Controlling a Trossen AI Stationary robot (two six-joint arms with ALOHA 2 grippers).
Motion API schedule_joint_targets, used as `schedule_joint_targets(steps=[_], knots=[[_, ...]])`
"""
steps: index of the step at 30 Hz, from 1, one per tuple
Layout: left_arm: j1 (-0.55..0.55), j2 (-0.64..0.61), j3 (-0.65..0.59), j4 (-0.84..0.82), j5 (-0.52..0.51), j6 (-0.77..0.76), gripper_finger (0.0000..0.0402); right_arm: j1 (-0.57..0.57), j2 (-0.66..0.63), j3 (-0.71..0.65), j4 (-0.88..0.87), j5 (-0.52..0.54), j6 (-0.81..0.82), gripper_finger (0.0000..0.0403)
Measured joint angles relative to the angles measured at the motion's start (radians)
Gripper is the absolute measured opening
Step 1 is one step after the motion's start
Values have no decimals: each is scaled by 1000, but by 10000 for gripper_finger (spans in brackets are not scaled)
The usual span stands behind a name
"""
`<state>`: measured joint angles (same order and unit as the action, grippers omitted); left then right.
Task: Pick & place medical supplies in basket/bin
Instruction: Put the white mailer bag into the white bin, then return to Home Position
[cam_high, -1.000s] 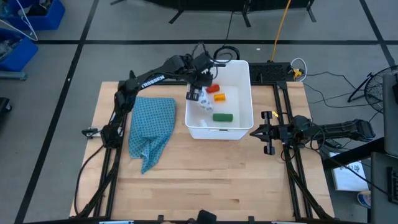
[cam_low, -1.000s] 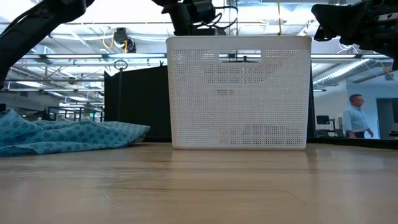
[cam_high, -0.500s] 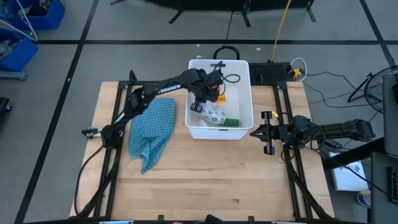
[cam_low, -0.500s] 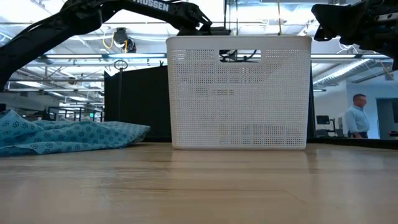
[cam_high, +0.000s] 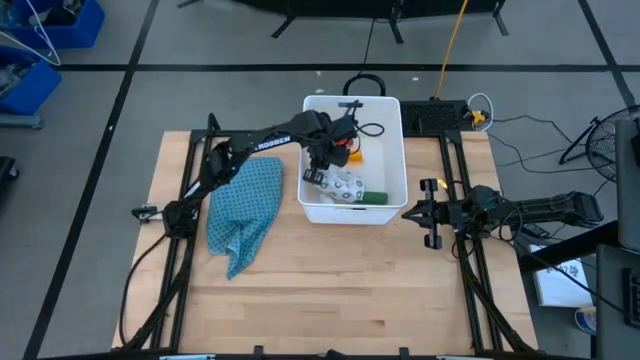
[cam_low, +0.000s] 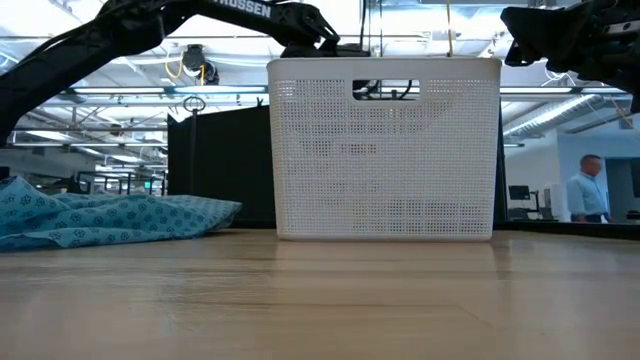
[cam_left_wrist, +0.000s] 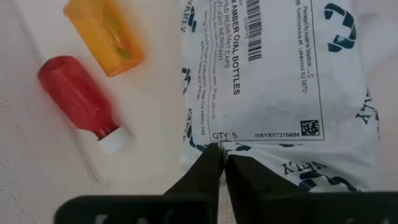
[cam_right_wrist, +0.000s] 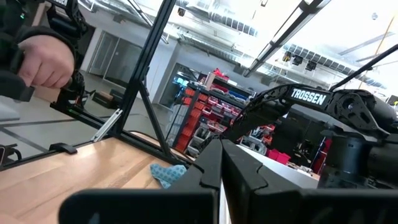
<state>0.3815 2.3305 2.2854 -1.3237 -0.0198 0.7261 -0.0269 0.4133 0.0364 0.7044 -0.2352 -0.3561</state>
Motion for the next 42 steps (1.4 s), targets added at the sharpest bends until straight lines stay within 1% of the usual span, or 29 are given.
schedule_joint_targets(steps=[4,8,13,15,18,20,22,24,26,27,28,30,33,35,37,39,40,42], knots=[[-15,-17,10,2,-1,-3,65,0,0,0,-1,-1,4,0],[-41,-54,15,8,-13,-2,123,0,0,0,-5,-1,14,0],[-78,-122,16,34,-160,57,190,0,0,0,-10,-2,30,0],[-87,-169,16,33,-163,57,205,0,0,0,-12,-1,34,0],[-98,-268,16,-3,-90,16,206,0,0,0,-28,-2,39,0],[-102,-338,16,-57,-11,-21,189,0,0,0,-35,3,54,0],[-102,-410,12,-141,96,-56,157,0,0,0,-35,2,65,0],[-103,-495,-28,-199,198,-80,113,0,0,0,-37,2,75,0],[-111,-610,-136,-188,272,-85,56,0,0,0,-49,3,79,0],[-120,-677,-214,-146,292,-84,29,0,0,0,-59,2,79,0],[-131,-750,-306,-84,310,-84,15,0,0,0,-69,3,79,0],[-155,-909,-528,90,343,-101,11,0,0,0,-75,3,79,0],[-184,-1158,-914,441,393,-143,4,0,0,0,-79,3,80,0],[-199,-1310,-1177,724,361,-194,4,0,0,0,-80,3,90,0],[-202,-1447,-1413,995,266,-288,4,0,0,0,-81,3,104,0],[-194,-1582,-1591,1150,165,-366,3,0,0,0,-81,3,114,0],[-192,-1656,-1666,1203,141,-399,3,0,0,0,-81,3,125,0],[-195,-1796,-1787,1285,142,-458,3,0,0,0,-81,11,149,0]])
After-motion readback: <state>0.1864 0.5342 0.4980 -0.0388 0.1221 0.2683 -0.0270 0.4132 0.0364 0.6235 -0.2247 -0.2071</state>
